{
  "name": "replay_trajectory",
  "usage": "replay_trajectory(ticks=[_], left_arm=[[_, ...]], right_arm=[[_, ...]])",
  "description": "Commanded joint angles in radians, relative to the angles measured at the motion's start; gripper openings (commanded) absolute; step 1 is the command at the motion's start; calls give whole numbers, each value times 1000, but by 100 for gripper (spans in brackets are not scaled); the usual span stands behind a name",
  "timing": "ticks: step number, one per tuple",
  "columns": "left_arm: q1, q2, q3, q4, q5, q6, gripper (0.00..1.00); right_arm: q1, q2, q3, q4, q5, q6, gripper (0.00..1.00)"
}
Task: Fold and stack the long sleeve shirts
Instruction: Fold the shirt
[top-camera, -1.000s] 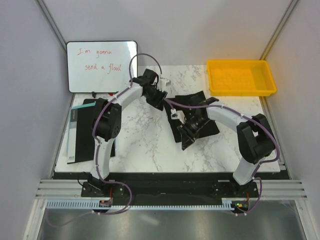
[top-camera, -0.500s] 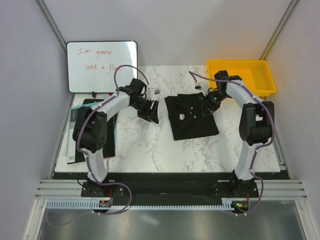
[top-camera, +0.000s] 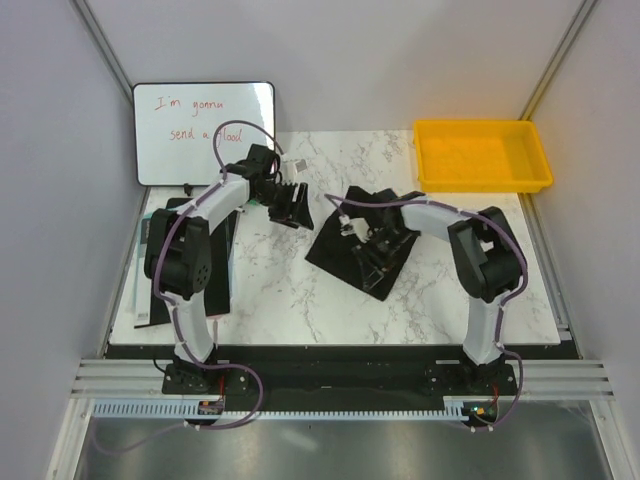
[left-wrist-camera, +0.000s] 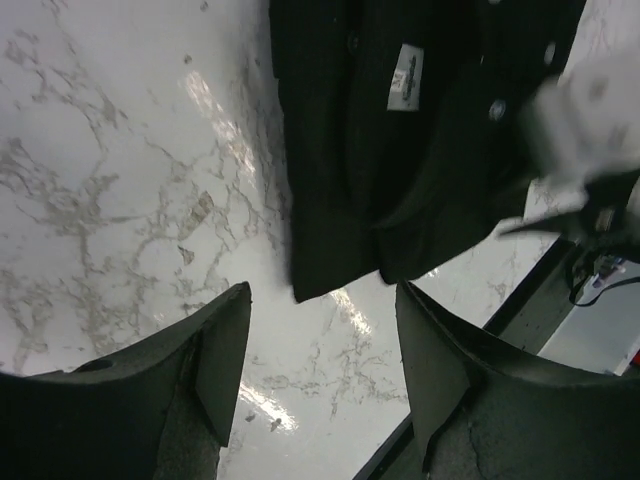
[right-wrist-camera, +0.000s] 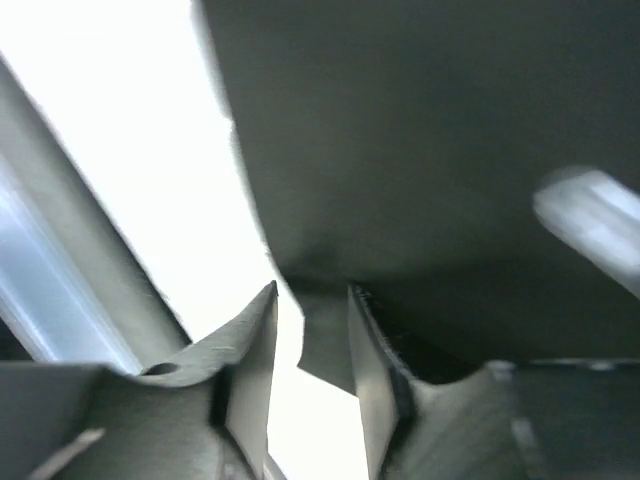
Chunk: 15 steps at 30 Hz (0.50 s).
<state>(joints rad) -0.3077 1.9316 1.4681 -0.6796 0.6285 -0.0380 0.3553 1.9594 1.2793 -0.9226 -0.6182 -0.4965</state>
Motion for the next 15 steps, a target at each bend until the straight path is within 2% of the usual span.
replay_trajectory(ticks=[1,4,8,11,15], left_arm=[[4,81,138,-14,46,-4,67],[4,159,236,-46,42,10,65],[1,278,391,-46,49,27,64],[-24,343,492,-51,71,61,64],[-76,441,570,-57,57,78,64]], right_arm=[[260,-83,38,201,-386,336,45],[226,-157,139,232,-381,378,47],[26,-171,224,133,-284,262,45],[-122,-154,220,71,-215,170,44],[-205,-128,167,68,-94,53,43]])
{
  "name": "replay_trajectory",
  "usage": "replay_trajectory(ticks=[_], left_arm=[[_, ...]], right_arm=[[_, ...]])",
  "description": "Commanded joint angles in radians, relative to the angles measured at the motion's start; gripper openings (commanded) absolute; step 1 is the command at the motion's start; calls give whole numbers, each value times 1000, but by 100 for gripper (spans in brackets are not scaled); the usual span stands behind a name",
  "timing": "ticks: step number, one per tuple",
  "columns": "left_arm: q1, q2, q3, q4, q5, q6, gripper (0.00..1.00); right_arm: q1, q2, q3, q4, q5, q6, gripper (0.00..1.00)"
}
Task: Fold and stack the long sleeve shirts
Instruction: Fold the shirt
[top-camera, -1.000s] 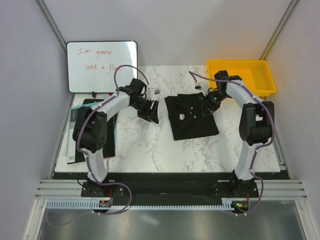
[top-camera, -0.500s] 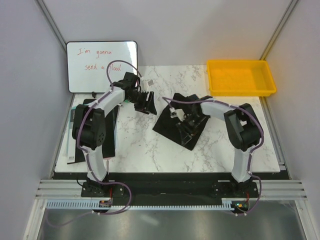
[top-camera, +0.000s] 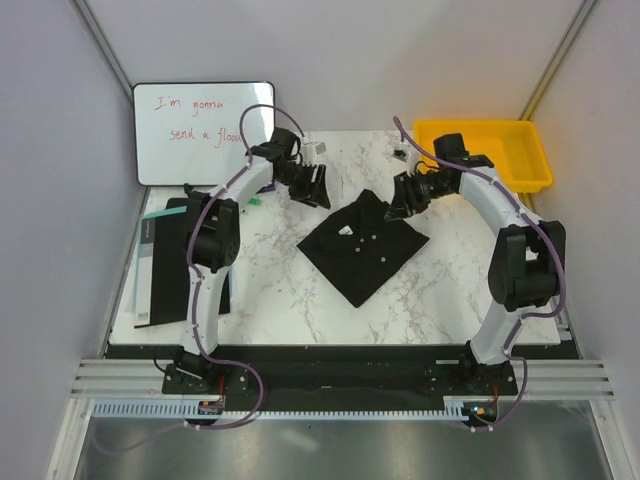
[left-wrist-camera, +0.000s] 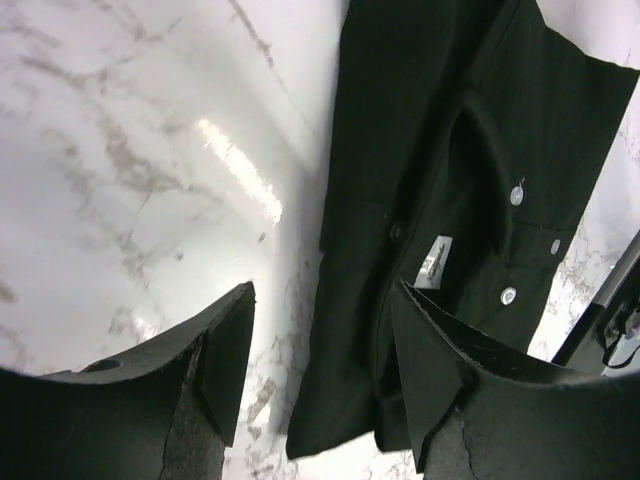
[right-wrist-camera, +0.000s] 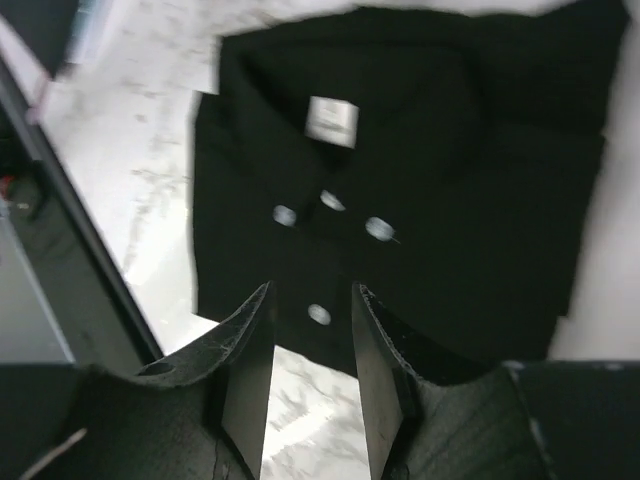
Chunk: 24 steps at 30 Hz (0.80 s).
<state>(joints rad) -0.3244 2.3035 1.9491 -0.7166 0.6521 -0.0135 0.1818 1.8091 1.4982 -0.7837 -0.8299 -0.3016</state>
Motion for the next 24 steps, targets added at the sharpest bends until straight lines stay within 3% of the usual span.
replay_trajectory(ticks=[1,9,13,18,22,24], left_arm=[[-71,85,112,-20,35,50,63],[-81,60,71,-9,34,44,61],[-33,-9,68,-4,81,57,70],[31,-150,-50,-18,90,87,73],[35,-205,-128,-104,93,171,70],[47,-275,-224,-89,211,197,68]], right_arm=[[-34,28,-59,-69,138,-155,43],[-33,159,-118,-3,155,-175,38],[-10,159,-205,-8,103,-169,35],[137,96,-346,15,16,-108,36],[313,55,-409,96,-119,62,42],[331,15,-386,106,-262,103,46]])
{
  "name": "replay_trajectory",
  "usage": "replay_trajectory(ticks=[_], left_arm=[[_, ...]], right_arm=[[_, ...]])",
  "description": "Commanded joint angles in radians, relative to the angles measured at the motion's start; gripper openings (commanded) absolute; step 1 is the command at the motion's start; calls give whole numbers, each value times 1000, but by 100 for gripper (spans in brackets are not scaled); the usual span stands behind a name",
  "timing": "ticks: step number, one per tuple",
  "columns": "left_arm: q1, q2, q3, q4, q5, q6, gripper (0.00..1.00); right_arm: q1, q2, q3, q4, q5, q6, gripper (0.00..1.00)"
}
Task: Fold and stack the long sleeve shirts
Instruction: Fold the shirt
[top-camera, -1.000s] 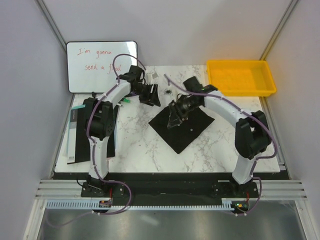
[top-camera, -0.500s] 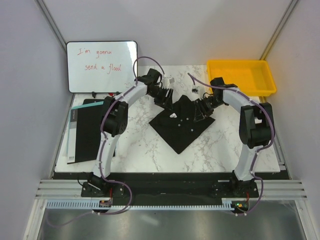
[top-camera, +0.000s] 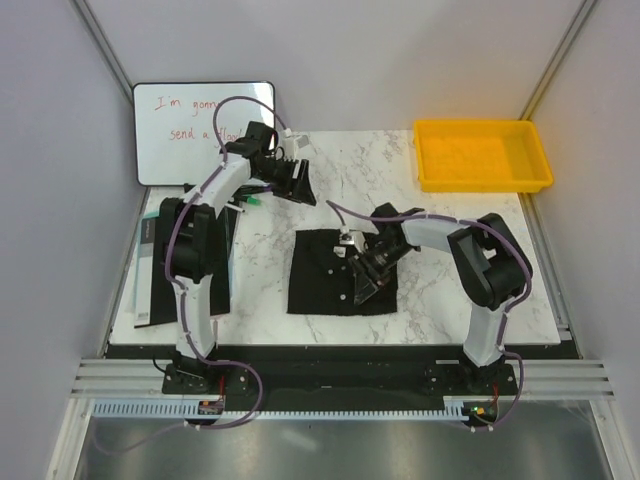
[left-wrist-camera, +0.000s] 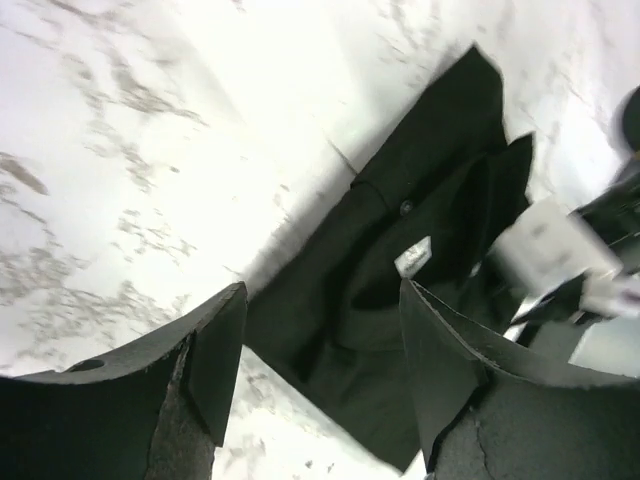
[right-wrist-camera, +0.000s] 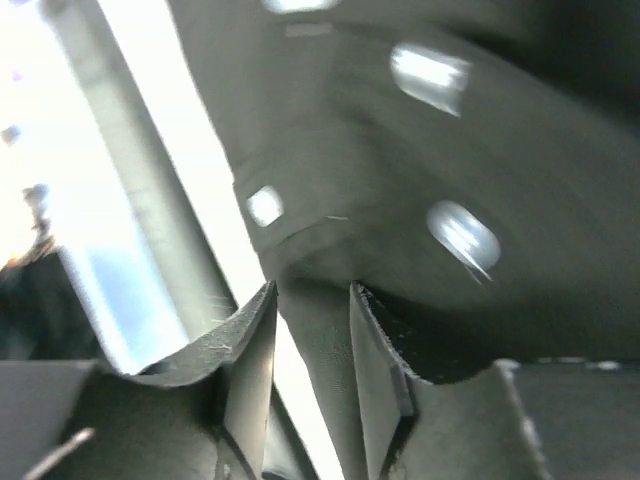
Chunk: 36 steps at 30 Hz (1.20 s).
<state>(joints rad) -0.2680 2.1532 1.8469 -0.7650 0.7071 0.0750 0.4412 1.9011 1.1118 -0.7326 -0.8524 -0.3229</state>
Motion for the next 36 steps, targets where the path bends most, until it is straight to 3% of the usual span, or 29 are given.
replay_trajectory(ticks=[1,4,6,8,9,12,15,20,26,31,36], left_arm=[[-7,-156,-167,-13,190,112,66],[-5,-317,-392,185,252,79,66],[-8,-422,-525,301,253,78,67],[-20,-453,-563,313,226,136,68],[-34,-457,-569,313,209,160,68],[-43,-420,-534,303,166,212,66],[-56,-356,-489,300,126,213,59],[-62,-285,-506,302,51,183,56],[-60,-240,-551,305,-60,135,52],[-60,-233,-589,325,-44,97,50],[-62,-297,-580,322,37,193,53]], right_arm=[[54,-95,38,56,-284,143,49],[-51,-163,126,55,-291,179,50],[-122,-183,164,50,-203,153,52],[-197,-180,209,7,-93,93,52],[-211,-174,226,-20,2,-24,52],[-223,-140,230,-54,177,-157,52],[-225,-94,223,-54,223,-206,52],[-225,-8,240,-31,279,-223,53],[-225,42,194,12,377,-246,45],[-223,67,163,67,453,-242,34],[-223,70,181,84,469,-232,30]])
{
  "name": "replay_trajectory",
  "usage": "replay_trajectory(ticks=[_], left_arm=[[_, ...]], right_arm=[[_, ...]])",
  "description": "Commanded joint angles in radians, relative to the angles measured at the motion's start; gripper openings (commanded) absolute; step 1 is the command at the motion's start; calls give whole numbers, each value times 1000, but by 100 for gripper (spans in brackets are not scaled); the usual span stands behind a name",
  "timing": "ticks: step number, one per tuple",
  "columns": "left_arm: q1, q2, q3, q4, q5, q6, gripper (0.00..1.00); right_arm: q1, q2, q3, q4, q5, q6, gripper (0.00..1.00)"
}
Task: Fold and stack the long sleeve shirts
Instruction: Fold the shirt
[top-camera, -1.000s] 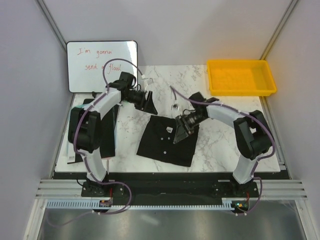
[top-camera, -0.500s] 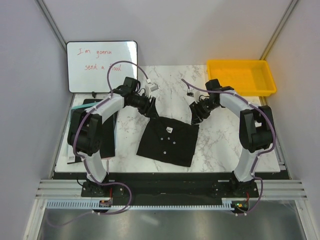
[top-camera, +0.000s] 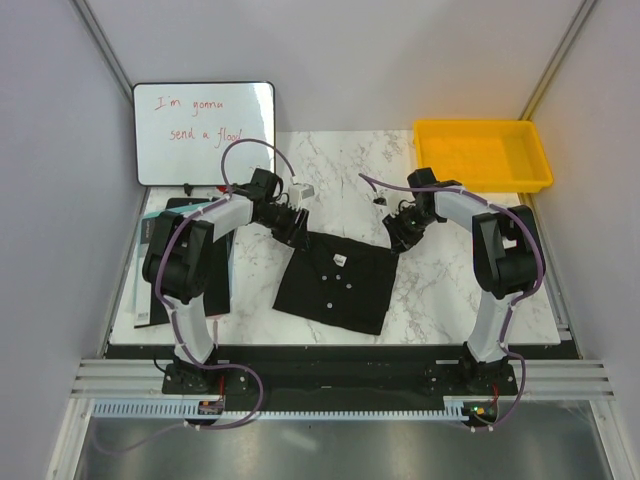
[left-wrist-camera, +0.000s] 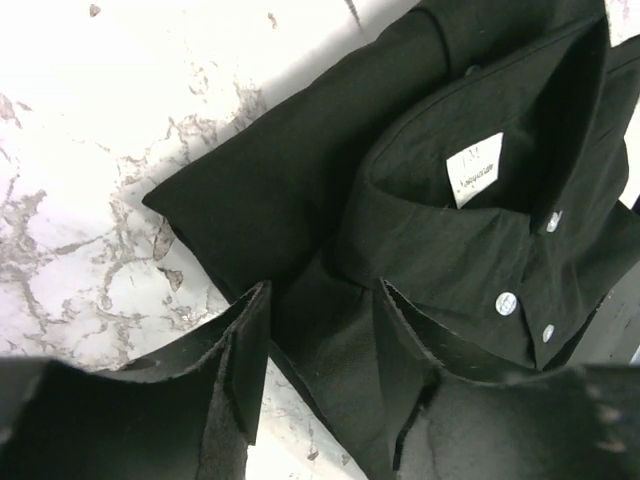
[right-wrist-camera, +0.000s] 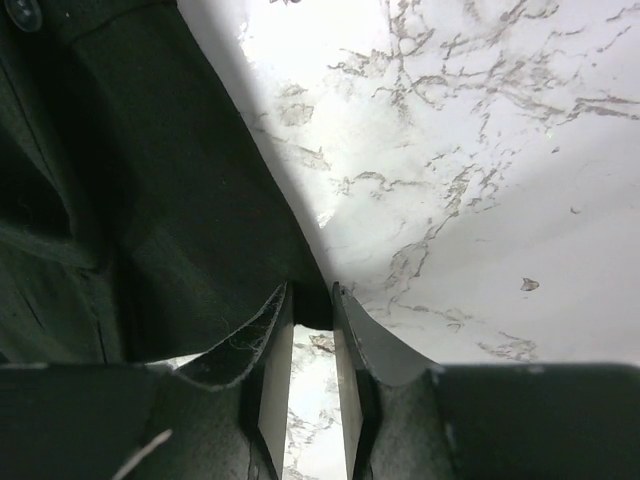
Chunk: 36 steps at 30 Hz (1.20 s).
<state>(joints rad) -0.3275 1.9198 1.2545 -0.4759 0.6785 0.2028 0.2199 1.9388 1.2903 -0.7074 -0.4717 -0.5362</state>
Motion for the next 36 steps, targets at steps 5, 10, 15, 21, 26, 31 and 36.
replay_trajectory(ticks=[5,10,15,21,26,31,36], left_arm=[[-56,-67,98,3,84,239,58],[-94,-41,135,6,166,438,57],[-139,-22,135,48,196,607,56],[-188,10,145,60,205,837,55],[-220,57,178,56,204,925,53],[-237,96,221,20,190,948,50],[-243,119,230,-16,175,971,48]], right_arm=[[-4,31,30,71,91,-18,24],[-40,28,93,-30,-56,66,46],[-74,-3,151,-75,-218,148,47],[-70,49,230,-3,-404,382,36],[-44,133,241,62,-446,485,31],[-7,184,253,80,-429,499,31],[16,201,247,92,-416,493,30]])
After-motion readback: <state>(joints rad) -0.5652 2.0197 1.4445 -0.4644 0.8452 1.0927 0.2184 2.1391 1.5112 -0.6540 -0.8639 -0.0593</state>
